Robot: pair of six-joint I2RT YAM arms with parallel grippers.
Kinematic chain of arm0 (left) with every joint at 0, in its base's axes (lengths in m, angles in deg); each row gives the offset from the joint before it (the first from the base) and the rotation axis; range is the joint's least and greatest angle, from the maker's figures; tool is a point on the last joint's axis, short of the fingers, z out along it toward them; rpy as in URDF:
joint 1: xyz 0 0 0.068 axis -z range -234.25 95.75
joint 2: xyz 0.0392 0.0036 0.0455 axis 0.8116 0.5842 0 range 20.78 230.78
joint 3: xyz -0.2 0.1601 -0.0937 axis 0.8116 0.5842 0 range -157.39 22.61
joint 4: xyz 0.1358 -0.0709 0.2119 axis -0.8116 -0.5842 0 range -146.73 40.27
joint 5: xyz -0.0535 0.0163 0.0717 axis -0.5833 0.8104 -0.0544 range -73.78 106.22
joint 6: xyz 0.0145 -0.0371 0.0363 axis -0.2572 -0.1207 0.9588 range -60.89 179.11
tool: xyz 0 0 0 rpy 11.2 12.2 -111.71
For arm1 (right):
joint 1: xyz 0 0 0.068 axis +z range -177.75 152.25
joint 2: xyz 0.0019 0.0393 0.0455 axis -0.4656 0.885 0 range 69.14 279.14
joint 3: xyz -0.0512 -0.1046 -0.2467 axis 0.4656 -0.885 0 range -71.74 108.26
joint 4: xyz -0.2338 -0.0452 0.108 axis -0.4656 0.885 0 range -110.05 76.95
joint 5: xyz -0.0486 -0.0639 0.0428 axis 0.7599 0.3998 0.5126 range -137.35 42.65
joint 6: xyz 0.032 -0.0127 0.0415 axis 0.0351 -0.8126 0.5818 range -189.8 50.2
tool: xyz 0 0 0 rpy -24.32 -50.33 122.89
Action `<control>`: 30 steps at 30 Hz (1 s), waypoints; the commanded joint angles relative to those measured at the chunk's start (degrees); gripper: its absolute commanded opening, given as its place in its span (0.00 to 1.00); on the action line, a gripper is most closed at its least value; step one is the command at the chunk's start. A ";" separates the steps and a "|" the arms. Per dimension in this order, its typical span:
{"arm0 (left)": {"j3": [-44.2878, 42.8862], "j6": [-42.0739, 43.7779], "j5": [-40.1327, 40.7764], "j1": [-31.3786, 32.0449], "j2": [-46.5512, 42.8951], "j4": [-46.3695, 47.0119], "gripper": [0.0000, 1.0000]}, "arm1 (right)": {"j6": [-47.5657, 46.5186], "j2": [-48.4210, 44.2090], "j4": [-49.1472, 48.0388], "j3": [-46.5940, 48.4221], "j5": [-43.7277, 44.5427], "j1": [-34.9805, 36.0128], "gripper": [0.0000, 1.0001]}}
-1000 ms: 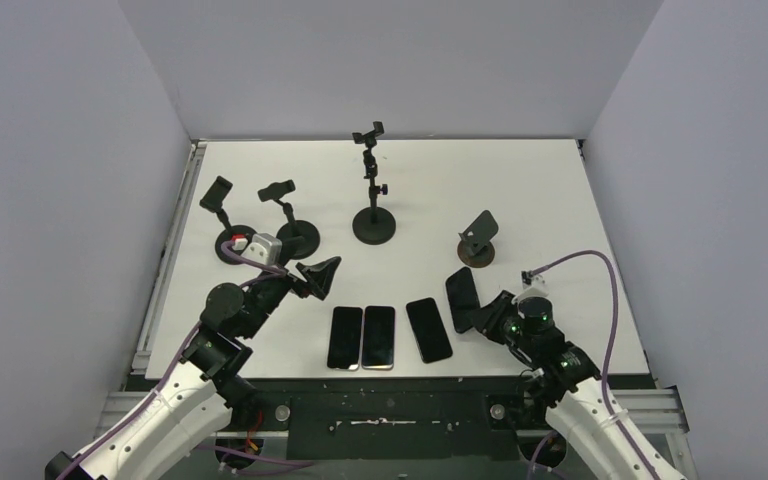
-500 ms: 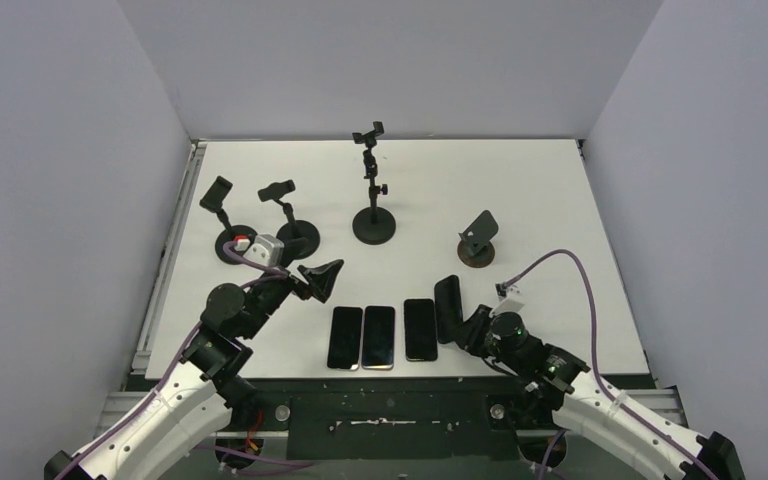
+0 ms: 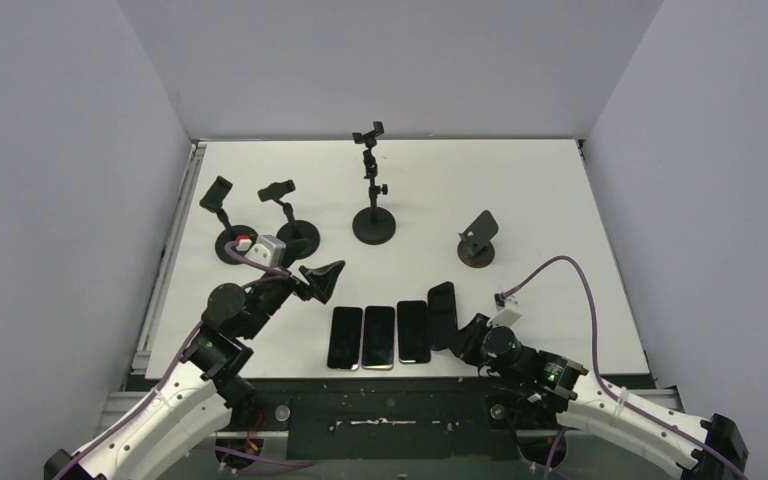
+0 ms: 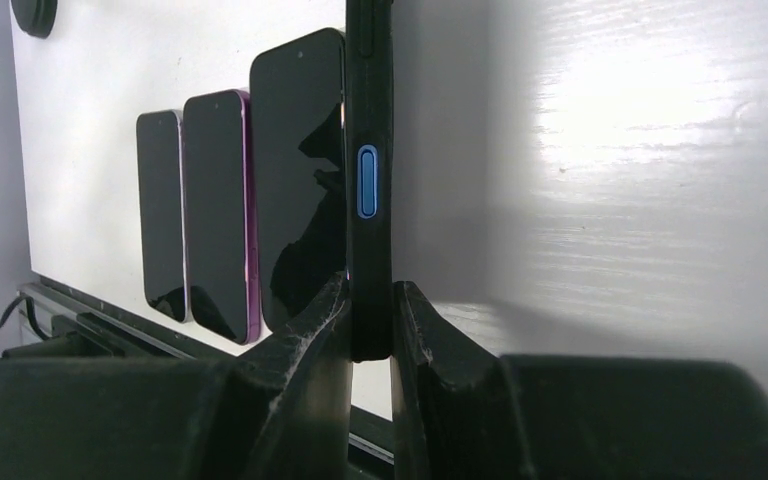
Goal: Remove the phone from the phone stand
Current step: Place the phone at the center of the board.
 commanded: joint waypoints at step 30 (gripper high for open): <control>-13.31 -14.00 21.05 2.42 10.73 -16.90 0.97 | 7.80 17.73 30.44 27.85 21.21 1.26 0.70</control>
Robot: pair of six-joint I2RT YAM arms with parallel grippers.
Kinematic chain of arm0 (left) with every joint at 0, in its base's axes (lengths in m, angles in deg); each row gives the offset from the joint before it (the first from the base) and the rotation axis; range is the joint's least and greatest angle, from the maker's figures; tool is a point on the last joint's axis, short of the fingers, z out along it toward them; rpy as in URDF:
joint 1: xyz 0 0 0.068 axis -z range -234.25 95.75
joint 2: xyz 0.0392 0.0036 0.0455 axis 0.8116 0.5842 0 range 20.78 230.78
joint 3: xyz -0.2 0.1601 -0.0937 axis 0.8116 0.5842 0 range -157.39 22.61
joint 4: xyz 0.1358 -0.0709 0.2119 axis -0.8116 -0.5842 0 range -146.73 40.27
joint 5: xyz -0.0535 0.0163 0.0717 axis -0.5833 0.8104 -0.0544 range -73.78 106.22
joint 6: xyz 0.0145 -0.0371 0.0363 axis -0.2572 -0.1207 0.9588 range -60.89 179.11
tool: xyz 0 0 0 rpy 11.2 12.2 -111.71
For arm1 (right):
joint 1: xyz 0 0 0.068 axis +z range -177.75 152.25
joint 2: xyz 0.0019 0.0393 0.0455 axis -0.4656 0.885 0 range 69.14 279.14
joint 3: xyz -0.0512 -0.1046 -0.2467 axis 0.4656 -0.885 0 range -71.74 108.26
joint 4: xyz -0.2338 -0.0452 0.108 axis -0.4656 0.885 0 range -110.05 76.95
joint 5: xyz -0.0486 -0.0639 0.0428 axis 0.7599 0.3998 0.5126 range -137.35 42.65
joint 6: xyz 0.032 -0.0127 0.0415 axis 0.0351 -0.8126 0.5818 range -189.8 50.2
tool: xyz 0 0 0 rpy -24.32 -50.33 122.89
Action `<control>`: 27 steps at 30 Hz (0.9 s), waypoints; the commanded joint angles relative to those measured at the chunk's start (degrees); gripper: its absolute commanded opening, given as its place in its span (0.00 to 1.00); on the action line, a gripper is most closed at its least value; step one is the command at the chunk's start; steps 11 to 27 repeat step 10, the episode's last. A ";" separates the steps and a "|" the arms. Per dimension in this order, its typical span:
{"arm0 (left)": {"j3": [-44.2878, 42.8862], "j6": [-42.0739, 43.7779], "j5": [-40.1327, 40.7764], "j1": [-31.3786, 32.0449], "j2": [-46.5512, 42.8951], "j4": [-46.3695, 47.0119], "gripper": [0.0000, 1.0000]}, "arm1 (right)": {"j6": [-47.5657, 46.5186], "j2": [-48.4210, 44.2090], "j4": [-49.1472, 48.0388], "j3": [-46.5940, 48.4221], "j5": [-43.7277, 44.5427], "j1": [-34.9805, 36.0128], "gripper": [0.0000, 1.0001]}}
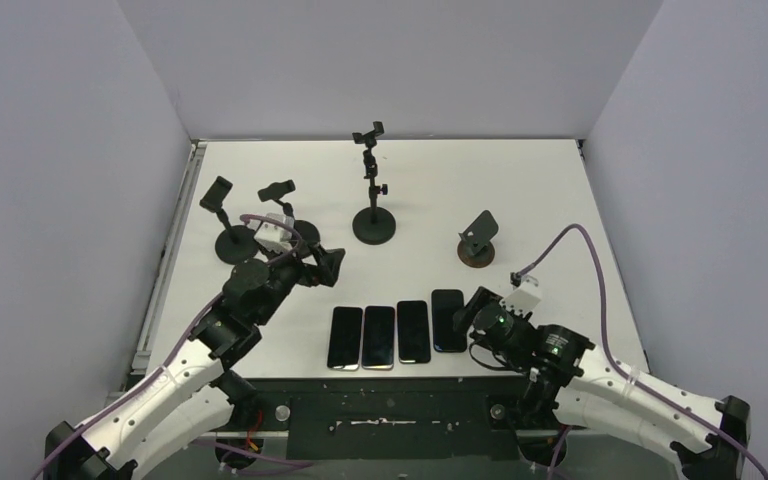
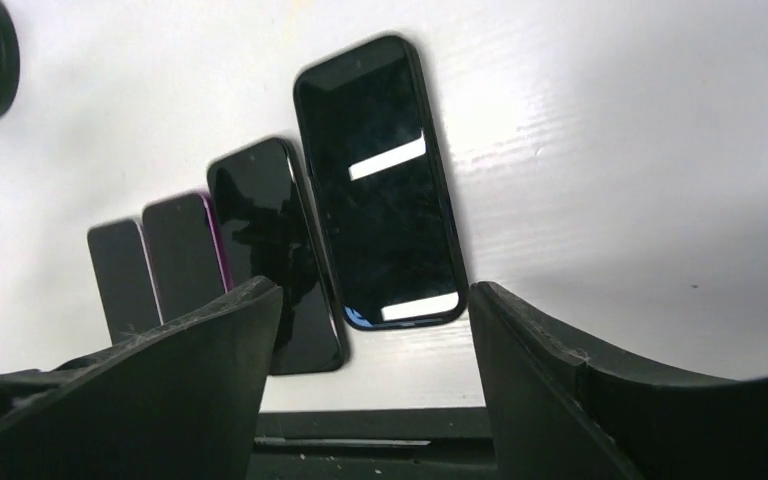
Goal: Remove the phone from the phone stand
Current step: Place the phone at the center of the board, then reset both arms
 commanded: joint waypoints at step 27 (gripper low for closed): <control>-14.64 -17.10 26.55 6.18 8.78 -19.92 0.97 | -5.57 9.21 -1.31 12.69 11.50 0.62 0.82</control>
